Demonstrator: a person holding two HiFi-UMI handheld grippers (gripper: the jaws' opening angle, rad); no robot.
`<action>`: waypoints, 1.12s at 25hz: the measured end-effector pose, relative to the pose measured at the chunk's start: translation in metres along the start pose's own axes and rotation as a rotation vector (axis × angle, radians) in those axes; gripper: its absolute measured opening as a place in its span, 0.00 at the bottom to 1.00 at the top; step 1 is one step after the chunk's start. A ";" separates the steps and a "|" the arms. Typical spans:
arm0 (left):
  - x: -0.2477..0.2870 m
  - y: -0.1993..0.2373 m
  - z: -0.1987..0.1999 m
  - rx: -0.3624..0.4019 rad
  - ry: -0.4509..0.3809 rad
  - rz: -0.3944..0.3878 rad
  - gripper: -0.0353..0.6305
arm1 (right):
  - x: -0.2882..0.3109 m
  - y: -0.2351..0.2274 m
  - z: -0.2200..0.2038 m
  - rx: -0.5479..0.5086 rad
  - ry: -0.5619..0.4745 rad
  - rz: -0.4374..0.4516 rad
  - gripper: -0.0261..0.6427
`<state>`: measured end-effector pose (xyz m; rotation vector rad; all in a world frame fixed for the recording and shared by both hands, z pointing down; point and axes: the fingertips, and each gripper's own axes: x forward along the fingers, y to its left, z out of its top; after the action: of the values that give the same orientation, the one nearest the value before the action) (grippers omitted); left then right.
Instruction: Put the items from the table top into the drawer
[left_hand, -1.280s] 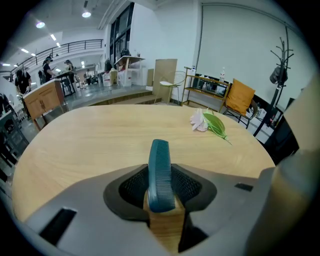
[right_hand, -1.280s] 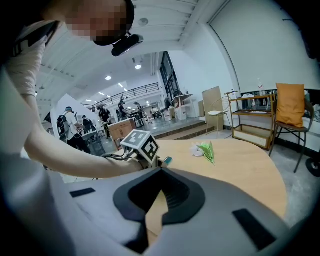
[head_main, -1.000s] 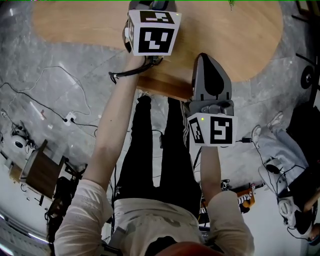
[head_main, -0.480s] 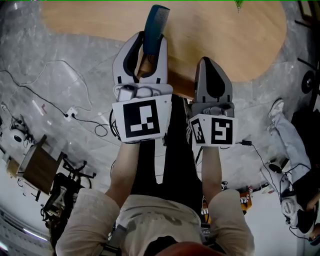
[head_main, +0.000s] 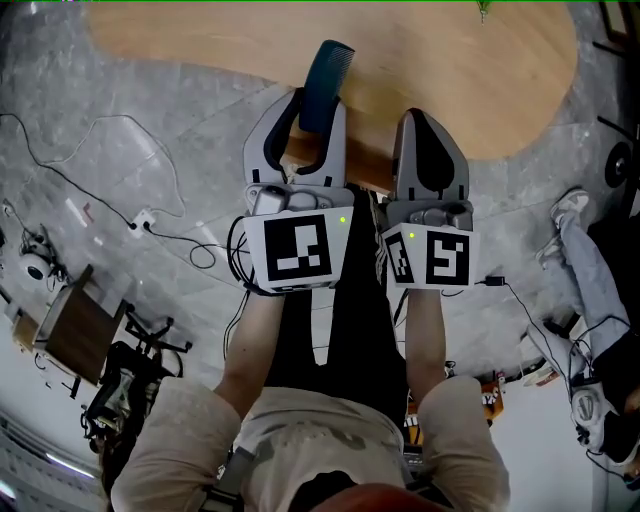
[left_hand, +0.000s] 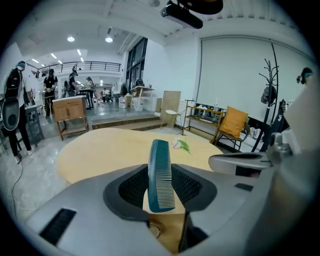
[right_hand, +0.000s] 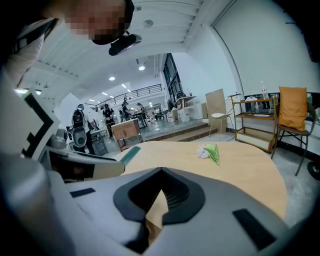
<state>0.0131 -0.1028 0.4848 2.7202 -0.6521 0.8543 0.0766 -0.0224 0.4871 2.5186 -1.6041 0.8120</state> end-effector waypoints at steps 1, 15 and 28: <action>0.001 -0.001 -0.009 0.005 0.025 -0.006 0.28 | -0.001 -0.001 -0.002 0.001 0.002 -0.005 0.05; 0.003 -0.073 -0.192 0.143 0.439 -0.227 0.28 | -0.052 -0.030 -0.046 0.092 0.005 -0.143 0.05; 0.038 -0.105 -0.245 0.328 0.572 -0.338 0.28 | -0.092 -0.059 -0.071 0.172 -0.010 -0.284 0.05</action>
<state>-0.0296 0.0567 0.6975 2.5226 0.0689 1.6530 0.0690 0.1029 0.5206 2.7827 -1.1832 0.9365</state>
